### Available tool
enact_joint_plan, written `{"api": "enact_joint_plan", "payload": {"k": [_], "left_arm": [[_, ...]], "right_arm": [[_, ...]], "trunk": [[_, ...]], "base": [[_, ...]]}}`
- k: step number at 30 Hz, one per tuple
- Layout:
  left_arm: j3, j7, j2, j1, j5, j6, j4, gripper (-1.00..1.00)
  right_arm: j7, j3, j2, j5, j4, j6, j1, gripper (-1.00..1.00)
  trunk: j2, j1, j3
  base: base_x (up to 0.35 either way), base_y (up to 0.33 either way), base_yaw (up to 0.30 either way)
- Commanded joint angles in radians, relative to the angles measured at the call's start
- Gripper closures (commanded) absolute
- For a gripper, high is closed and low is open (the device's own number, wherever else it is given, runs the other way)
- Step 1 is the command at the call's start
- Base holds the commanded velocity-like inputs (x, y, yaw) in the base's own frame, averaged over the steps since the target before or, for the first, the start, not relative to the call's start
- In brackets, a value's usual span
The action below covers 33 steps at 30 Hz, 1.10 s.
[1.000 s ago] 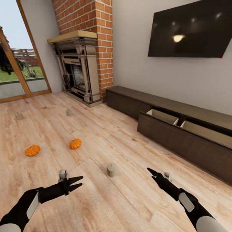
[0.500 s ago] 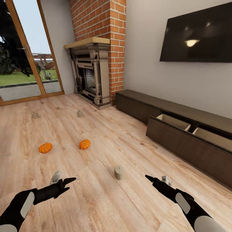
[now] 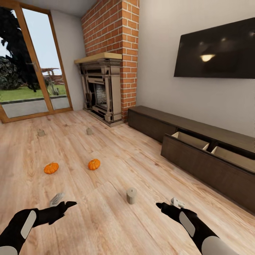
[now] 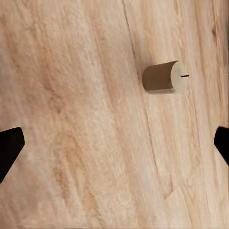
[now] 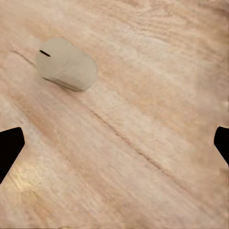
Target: Place each of the two pumpkins and all three candles from the living room inside a cabinet in the living room (use any cabinet), then make sure every cabinet is closed, and position the cauldron so it is next to a table in the living room.
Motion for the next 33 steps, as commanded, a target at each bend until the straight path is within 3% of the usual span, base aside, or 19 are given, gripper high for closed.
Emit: {"api": "enact_joint_plan", "payload": {"k": [1,3,5,8,11,16,20,26,29,33], "left_arm": [[0.004,0.041,0.0,-0.001,0.0,0.005,-0.001,-1.0],[0.004,0.135,0.0,-0.002,0.002,0.002,-0.006,-1.0],[0.004,0.219,-0.005,-0.002,0.002,0.001,-0.022,-1.0],[0.003,0.309,-0.01,-0.002,0.001,-0.006,-0.033,-1.0],[0.003,0.343,-0.011,-0.002,-0.001,-0.041,-0.03,-1.0],[0.001,0.359,-0.009,0.0,-0.004,-0.123,-0.017,-1.0],[0.001,0.361,-0.003,0.002,-0.007,-0.207,0.052,-1.0],[-0.022,0.36,-0.03,0.005,-0.017,-0.35,0.178,-1.0],[-0.031,0.36,-0.032,0.005,-0.018,-0.365,0.192,-1.0],[-0.033,0.36,-0.032,0.005,-0.018,-0.37,0.196,-1.0]], "right_arm": [[-0.087,0.025,0.007,0.0,-0.002,0.004,0.0,-1.0],[-0.228,0.064,0.029,0.004,-0.003,0.001,0.0,-1.0],[-0.303,0.115,0.042,0.011,-0.004,-0.01,0.0,-1.0],[-0.351,0.197,0.05,0.017,-0.002,-0.066,0.0,-1.0],[-0.357,0.227,0.052,0.015,0.006,-0.128,0.001,-1.0],[-0.357,0.239,0.053,0.005,0.012,-0.161,0.005,-1.0],[-0.357,0.239,0.055,0.0,0.026,-0.171,0.008,-1.0],[-0.356,0.24,0.056,0.001,0.051,-0.186,0.009,-1.0],[-0.355,0.241,0.058,0.003,0.074,-0.208,0.009,-1.0],[-0.355,0.241,0.087,0.01,0.091,-0.218,0.009,-1.0]], "trunk": [[0.0,-0.001,0.003],[0.0,-0.002,0.011],[0.001,-0.002,0.019],[0.002,-0.004,0.03],[0.002,-0.005,0.042],[0.003,-0.007,0.061],[0.004,-0.008,0.065],[0.004,-0.008,0.065],[0.004,-0.008,0.065],[0.004,-0.008,0.065]], "base": [[0.0,0.0,0.0],[0.0,0.0,0.0],[0.0,0.0,0.0],[0.0,0.0,0.0],[0.0,0.0,0.0],[0.0,0.0,0.0],[0.0,0.0,0.091],[0.0,0.0,0.254],[0.0,0.019,0.273],[0.0,0.094,0.275]]}}
